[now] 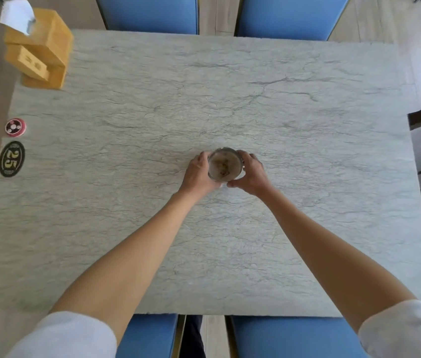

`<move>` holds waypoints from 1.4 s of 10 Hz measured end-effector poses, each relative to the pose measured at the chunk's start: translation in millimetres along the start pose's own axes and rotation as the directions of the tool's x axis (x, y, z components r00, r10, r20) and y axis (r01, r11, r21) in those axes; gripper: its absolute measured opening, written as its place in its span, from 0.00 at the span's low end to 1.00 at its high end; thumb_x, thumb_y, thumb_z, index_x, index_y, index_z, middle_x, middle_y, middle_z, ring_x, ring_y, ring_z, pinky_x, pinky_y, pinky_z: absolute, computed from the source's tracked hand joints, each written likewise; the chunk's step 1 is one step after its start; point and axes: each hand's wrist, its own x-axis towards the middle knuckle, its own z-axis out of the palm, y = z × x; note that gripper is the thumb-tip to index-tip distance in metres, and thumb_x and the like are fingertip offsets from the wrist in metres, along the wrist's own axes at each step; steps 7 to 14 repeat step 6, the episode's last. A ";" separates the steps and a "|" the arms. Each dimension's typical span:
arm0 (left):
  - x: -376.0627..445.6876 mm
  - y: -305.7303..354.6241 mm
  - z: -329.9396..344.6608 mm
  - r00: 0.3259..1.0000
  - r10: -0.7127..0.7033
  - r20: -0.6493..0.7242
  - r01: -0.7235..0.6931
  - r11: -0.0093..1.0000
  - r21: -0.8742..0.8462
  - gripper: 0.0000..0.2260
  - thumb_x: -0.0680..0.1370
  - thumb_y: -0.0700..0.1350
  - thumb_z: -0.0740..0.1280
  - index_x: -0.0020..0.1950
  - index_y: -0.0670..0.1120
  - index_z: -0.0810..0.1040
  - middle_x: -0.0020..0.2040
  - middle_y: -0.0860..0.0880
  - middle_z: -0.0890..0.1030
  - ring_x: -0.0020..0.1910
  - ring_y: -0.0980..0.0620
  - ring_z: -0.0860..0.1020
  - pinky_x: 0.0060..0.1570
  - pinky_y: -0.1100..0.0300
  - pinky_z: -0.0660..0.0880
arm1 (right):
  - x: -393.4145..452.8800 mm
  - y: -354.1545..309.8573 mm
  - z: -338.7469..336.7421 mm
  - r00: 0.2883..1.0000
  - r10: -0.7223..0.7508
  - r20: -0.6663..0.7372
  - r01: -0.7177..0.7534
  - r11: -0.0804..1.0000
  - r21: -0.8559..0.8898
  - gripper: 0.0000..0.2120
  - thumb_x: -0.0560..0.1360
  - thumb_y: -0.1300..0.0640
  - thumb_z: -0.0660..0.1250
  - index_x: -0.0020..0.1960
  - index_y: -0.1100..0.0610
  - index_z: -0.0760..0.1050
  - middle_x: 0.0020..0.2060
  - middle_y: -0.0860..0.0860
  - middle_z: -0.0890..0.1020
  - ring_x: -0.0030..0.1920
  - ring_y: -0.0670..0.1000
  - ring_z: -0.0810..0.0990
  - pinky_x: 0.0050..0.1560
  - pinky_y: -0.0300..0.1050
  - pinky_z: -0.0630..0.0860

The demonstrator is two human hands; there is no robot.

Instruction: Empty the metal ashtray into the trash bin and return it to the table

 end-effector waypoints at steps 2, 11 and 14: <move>19.4 -0.3 4.0 1.000 -0.007 -0.028 0.008 0.998 0.059 0.42 0.62 0.49 0.82 0.73 0.46 0.68 0.67 0.45 0.74 0.69 0.45 0.70 0.67 0.52 0.71 | 19.6 1.9 -6.1 0.999 0.013 0.034 -0.011 0.999 -0.051 0.48 0.62 0.59 0.85 0.77 0.53 0.67 0.64 0.59 0.71 0.67 0.60 0.73 0.65 0.52 0.72; -1.0 2.7 0.0 0.999 -0.033 0.036 0.033 0.999 -0.008 0.49 0.68 0.44 0.81 0.80 0.41 0.55 0.76 0.40 0.63 0.77 0.42 0.62 0.75 0.52 0.63 | 4.1 0.9 1.2 0.992 0.127 0.014 -0.126 0.991 -0.045 0.53 0.62 0.53 0.85 0.78 0.59 0.60 0.68 0.57 0.70 0.70 0.57 0.70 0.65 0.46 0.68; -1.0 2.7 0.0 0.999 -0.033 0.036 0.033 0.999 -0.008 0.49 0.68 0.44 0.81 0.80 0.41 0.55 0.76 0.40 0.63 0.77 0.42 0.62 0.75 0.52 0.63 | 4.1 0.9 1.2 0.992 0.127 0.014 -0.126 0.991 -0.045 0.53 0.62 0.53 0.85 0.78 0.59 0.60 0.68 0.57 0.70 0.70 0.57 0.70 0.65 0.46 0.68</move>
